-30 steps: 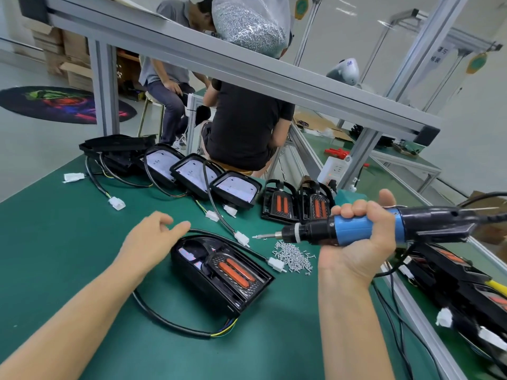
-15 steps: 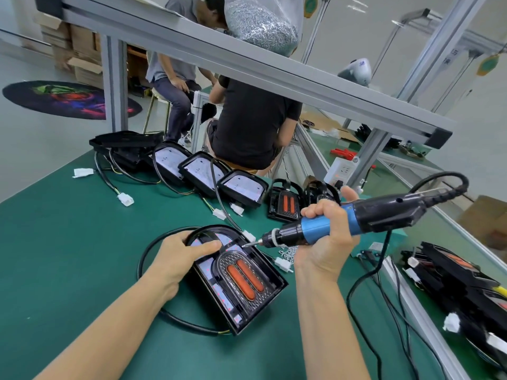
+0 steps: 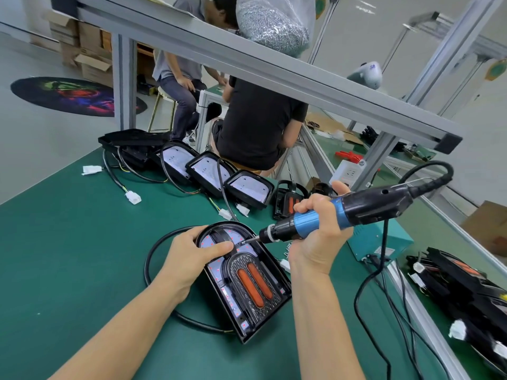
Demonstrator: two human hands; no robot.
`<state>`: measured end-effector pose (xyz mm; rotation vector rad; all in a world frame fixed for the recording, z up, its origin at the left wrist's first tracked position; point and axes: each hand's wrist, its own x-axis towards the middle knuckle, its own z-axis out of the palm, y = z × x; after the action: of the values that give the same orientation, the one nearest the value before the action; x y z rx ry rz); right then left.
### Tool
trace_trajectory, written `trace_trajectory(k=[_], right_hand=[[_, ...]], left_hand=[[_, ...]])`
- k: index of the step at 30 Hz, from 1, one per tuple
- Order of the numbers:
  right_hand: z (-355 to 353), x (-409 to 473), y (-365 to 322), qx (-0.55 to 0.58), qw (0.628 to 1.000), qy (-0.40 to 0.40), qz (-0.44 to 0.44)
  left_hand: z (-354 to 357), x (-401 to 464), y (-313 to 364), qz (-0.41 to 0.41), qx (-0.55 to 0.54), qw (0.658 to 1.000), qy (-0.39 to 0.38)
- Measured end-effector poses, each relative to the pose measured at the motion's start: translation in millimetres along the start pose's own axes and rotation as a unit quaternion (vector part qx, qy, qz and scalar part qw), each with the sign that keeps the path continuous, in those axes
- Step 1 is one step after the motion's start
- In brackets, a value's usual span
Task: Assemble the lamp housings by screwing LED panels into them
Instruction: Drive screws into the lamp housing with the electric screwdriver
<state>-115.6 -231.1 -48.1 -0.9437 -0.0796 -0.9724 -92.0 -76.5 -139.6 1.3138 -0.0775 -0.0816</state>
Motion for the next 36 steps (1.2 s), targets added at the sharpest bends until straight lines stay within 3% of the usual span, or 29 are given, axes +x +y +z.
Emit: trace_trajectory(k=[14,17,24,36], right_hand=[[3.1,-1.0,3.2,-0.022,0.999,-0.029,-0.002],[0.4,-1.2,0.3,-0.028,0.997,-0.068,0.015],[-7.2,11.7,-17.8,-0.102,0.961,-0.211,0.149],[10.4,-0.6,-16.4,-0.097,0.972,-0.176,0.121]], left_hand=[[-1.4,-1.2,-4.1,0.026,0.019,0.999,-0.001],[-3.3,-2.4,-7.2,0.039,0.022,0.999,0.013],[-1.5,-3.5,-10.4,0.047,0.004,0.998,0.033],[-1.1,-7.8,-8.5,0.053,0.036,0.997,0.040]])
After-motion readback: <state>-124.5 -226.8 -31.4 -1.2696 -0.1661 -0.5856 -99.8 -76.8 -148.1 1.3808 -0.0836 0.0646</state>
